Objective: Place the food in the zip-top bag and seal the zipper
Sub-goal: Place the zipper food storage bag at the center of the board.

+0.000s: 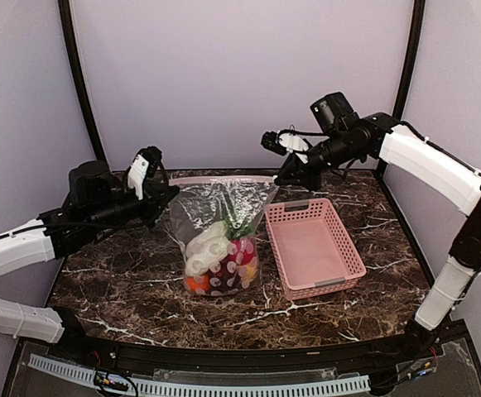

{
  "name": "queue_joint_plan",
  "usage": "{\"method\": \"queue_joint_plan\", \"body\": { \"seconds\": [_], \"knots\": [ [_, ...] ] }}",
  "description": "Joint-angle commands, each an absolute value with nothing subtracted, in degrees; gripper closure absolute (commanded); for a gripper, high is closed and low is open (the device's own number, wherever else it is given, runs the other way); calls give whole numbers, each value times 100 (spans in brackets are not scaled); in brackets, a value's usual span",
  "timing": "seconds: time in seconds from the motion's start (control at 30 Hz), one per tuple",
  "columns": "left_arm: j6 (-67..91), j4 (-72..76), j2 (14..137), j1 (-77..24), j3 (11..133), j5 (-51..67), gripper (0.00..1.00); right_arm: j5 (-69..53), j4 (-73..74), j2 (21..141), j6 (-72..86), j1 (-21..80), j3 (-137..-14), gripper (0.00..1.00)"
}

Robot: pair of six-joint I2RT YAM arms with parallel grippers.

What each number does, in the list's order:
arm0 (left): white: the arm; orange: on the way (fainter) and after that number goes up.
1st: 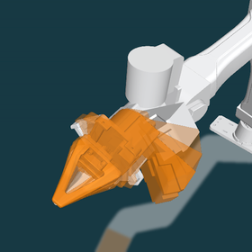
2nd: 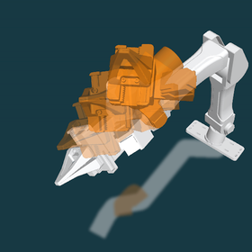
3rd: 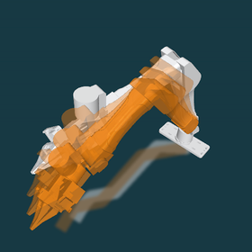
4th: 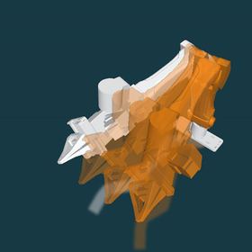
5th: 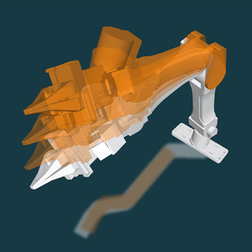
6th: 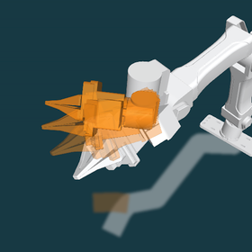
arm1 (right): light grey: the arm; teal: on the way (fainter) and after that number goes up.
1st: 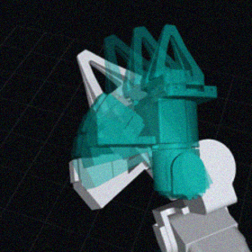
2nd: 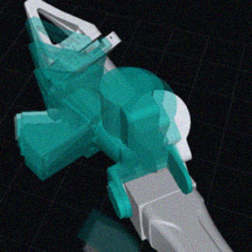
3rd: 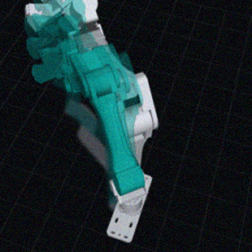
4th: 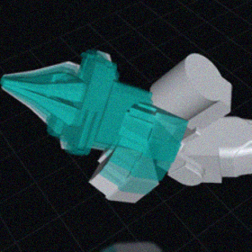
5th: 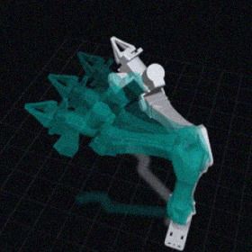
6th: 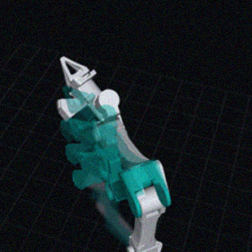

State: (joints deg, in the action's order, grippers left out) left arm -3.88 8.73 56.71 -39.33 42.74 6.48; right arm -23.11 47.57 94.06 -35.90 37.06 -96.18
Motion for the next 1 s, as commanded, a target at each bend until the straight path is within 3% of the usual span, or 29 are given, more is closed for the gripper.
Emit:
{"method": "queue_joint_plan", "body": {
  "seconds": [0.0, 0.2, 0.33, 0.47, 0.53, 0.6, 0.67, 0.87, 0.97],
  "knots": [
    [-636, 1456, 6598, -3251, 5117, 937, 99, -2068, 4792, 10231, -3620, 3581, -11016, 100],
    [-833, 1538, 7084, -2739, 5779, 1632, 99, -2259, 4927, 10778, -3628, 3533, -12181, 100],
    [-1056, 1128, 6887, -2725, 5597, 1979, 99, -2730, 4754, 10507, -3606, 3538, -11532, 99],
    [-1204, 657, 6446, -2725, 4958, 2465, 98, -3463, 4193, 9962, -3643, 3589, -10088, 96],
    [-1183, 204, 6167, -2729, 4657, 2630, 88, -3701, 4013, 9737, -3627, 3694, -9239, 92],
    [-1055, -395, 5780, -2733, 4437, 2515, 68, -3766, 4060, 9564, -3684, 3855, -8668, 87],
    [-946, -825, 5297, -2733, 4196, 2199, 54, -3802, 4393, 9497, -3843, 3932, -8376, 73],
    [-878, -1211, 3650, -2727, 3572, 1208, 26, -3719, 5195, 9091, -3832, 3717, -8370, 60],
    [-817, -1063, 3242, -2733, 3516, 758, 19, -3746, 5086, 8777, -3606, 3468, -8365, 47]
  ]
}}
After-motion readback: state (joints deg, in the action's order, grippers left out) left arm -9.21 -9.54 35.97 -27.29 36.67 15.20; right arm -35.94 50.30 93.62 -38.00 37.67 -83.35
